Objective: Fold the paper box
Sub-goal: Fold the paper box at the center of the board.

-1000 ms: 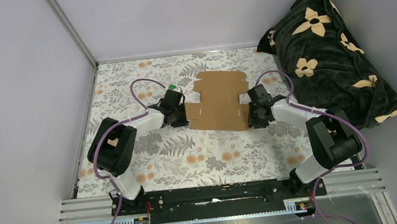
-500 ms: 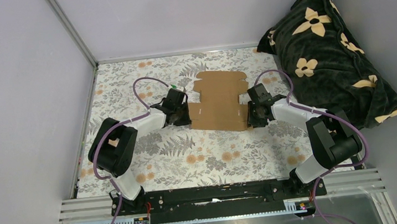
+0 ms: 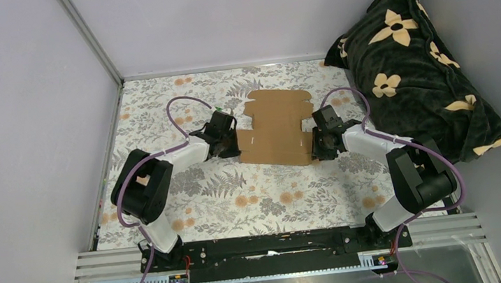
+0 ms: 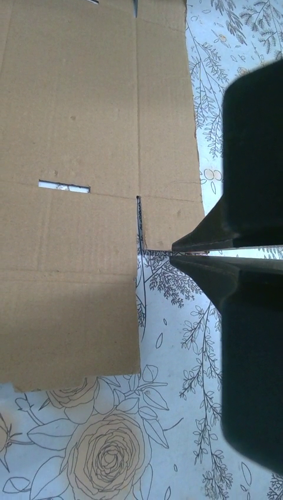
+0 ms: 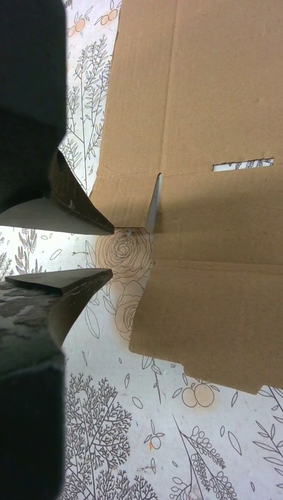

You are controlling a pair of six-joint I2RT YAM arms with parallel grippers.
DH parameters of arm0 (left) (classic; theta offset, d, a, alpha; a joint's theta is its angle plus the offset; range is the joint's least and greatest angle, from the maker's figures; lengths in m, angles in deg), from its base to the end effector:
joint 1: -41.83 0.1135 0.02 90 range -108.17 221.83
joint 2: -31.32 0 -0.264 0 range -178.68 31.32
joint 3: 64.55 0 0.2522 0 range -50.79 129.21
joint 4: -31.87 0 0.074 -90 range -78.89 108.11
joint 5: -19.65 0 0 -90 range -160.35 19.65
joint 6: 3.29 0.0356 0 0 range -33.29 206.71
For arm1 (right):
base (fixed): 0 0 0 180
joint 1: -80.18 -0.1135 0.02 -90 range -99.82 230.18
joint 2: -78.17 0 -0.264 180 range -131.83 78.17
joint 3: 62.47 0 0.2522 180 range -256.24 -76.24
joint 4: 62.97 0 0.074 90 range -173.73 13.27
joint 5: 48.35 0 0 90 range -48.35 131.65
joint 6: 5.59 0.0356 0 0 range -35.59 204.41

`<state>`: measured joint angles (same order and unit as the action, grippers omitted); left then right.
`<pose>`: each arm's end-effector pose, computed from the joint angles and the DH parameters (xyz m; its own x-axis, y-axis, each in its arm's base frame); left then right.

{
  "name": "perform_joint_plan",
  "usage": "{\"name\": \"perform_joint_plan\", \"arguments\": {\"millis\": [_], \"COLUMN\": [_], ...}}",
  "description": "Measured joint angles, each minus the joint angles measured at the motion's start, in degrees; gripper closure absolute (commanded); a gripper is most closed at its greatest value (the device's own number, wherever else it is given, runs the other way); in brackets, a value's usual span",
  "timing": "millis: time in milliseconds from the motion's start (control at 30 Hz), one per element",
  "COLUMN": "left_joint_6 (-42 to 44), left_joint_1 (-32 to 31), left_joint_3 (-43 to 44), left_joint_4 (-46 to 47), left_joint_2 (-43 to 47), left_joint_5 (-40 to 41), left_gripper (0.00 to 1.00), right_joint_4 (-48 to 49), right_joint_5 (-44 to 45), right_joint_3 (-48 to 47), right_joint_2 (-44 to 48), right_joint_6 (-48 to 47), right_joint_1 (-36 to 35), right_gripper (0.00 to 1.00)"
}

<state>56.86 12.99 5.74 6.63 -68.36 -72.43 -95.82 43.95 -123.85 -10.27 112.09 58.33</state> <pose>0.3038 -0.1688 0.1606 -0.8686 -0.0895 -0.4873 0.0785 0.9462 -0.3138 0.2719 0.1075 0.1679 -0.8752 0.1491 -0.4601 0.0603 0.9775 0.2021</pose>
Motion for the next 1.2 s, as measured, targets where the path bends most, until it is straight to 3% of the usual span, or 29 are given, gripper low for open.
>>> {"name": "perform_joint_plan", "arguments": {"millis": [433, 1200], "left_joint_6": [0.20, 0.66], "left_joint_1": [0.00, -0.83], "left_joint_3": [0.00, 0.13], "left_joint_4": [-0.94, -0.33], "left_joint_2": [0.07, -1.51], "left_joint_5": [2.69, 1.18], "left_gripper": [0.80, 0.80], "right_joint_4": [0.42, 0.59], "right_joint_5": [0.04, -0.22], "right_joint_3": [0.66, 0.66], "right_joint_2": [0.00, 0.00], "right_joint_6": [0.00, -0.04], "right_joint_1": [0.00, 0.04], "right_gripper": [0.65, 0.65]}}
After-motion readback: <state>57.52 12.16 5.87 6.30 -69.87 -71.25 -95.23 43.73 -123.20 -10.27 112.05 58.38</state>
